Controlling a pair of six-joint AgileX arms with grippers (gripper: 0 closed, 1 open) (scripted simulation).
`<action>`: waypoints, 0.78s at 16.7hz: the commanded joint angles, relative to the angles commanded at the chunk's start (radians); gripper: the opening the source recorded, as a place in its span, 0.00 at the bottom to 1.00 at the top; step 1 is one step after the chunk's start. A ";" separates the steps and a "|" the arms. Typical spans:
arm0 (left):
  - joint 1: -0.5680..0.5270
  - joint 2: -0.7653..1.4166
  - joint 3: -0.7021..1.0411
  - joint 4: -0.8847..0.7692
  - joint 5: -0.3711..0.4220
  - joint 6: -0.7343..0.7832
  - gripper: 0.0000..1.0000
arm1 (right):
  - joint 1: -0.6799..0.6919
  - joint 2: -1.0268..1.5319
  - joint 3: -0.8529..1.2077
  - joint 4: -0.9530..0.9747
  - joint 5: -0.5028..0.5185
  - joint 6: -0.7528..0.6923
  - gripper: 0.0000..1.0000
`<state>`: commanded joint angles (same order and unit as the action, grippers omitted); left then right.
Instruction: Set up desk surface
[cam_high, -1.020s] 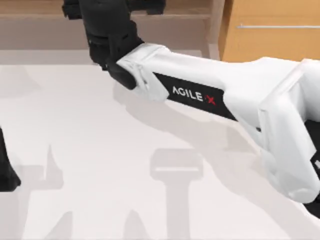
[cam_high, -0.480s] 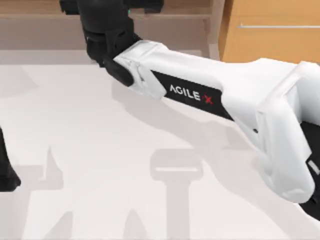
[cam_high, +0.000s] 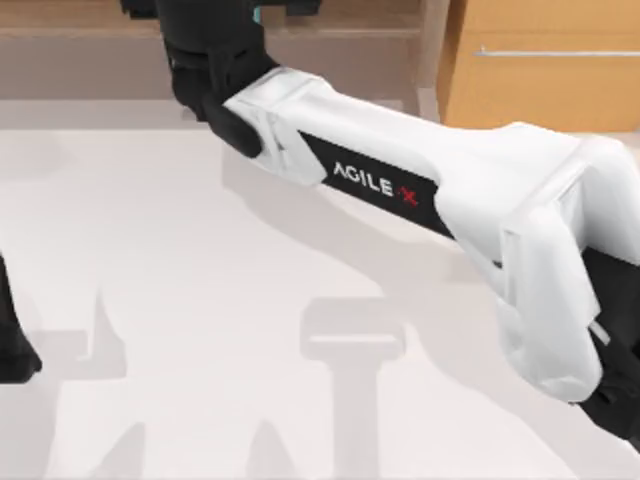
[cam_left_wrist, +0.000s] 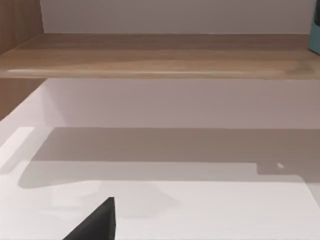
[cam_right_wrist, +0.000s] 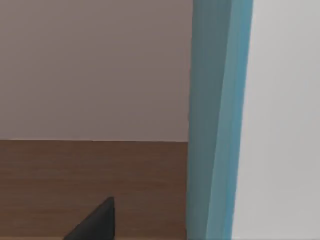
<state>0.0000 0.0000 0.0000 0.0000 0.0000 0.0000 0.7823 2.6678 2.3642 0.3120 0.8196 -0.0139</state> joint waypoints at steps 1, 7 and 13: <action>0.000 0.000 0.000 0.000 0.000 0.000 1.00 | 0.000 0.000 0.000 0.000 0.000 0.000 1.00; 0.000 0.000 0.000 0.000 0.000 0.000 1.00 | 0.000 0.000 0.000 0.000 0.000 0.000 0.62; 0.000 0.000 0.000 0.000 0.000 0.000 1.00 | 0.000 0.000 0.000 0.000 0.000 0.000 0.17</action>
<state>0.0000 0.0000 0.0000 0.0000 0.0000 0.0000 0.7823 2.6678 2.3642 0.3120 0.8196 -0.0139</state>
